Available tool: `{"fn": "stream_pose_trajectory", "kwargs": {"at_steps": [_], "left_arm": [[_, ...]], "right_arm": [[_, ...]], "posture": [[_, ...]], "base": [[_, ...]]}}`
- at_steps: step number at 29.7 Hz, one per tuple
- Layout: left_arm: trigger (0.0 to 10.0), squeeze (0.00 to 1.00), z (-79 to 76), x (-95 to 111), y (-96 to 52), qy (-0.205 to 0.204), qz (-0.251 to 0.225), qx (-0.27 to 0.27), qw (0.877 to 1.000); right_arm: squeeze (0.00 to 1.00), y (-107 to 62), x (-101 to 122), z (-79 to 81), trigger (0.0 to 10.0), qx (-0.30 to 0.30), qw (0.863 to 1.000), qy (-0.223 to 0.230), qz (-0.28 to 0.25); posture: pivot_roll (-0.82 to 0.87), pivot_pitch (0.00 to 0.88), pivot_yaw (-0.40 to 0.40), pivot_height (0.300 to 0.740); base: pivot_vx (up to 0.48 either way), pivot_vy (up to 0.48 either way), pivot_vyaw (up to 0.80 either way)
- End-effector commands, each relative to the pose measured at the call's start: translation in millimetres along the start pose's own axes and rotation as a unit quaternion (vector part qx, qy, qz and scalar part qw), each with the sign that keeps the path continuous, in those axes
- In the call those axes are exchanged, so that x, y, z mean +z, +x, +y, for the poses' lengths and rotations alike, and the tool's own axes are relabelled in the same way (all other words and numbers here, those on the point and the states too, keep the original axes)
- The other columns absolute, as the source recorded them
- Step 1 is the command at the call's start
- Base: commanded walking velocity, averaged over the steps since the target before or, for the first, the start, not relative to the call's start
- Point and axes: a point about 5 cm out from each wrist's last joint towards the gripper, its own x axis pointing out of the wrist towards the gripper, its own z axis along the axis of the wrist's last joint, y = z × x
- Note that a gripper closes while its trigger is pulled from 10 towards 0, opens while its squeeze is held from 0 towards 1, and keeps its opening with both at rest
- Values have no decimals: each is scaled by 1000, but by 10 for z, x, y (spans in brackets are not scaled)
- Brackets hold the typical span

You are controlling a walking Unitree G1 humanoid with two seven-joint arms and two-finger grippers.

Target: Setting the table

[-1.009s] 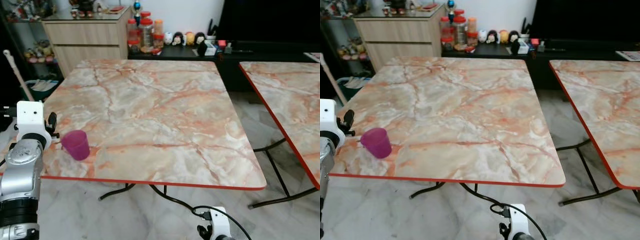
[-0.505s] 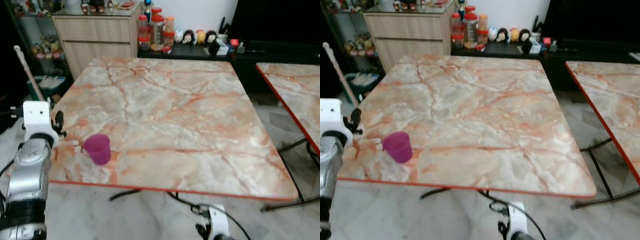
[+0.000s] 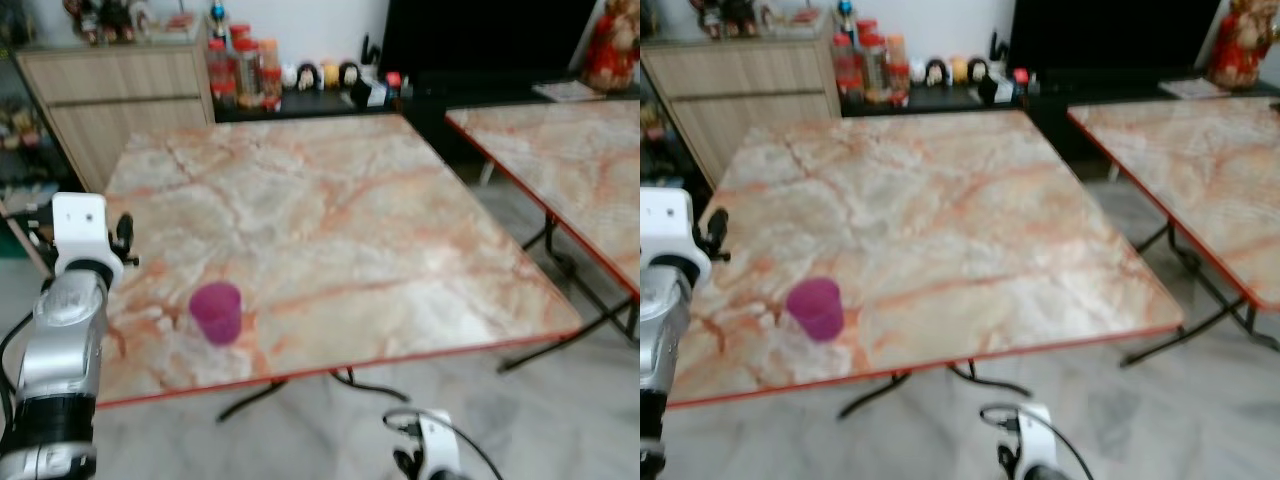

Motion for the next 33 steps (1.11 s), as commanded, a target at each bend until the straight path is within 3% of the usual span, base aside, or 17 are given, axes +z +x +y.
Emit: {"fn": "stream_pose_trajectory", "kwargs": {"at_steps": [1,8,20,33], "left_arm": [[10000,0,48,62,-1,10,-11,6,1000],[10000,0,-70,167,-22,5,-37,-37,999],[10000,0,-204,256,-12,6,-56,-58,997],[10000,0,-302,249,-30,3,-57,-67,996]], "right_arm": [[0,18,43,59,10000,7,1000,-2,-6],[0,20,37,73,10000,9,1000,-2,-5],[0,29,54,102,10000,11,1000,-2,-6],[0,28,41,111,10000,9,1000,-1,-10]], "posture": [[67,0,7,740],[70,0,11,740],[79,0,17,740],[73,0,26,740]], "base": [[0,0,0],[0,0,0],[0,0,0],[349,0,78]]}}
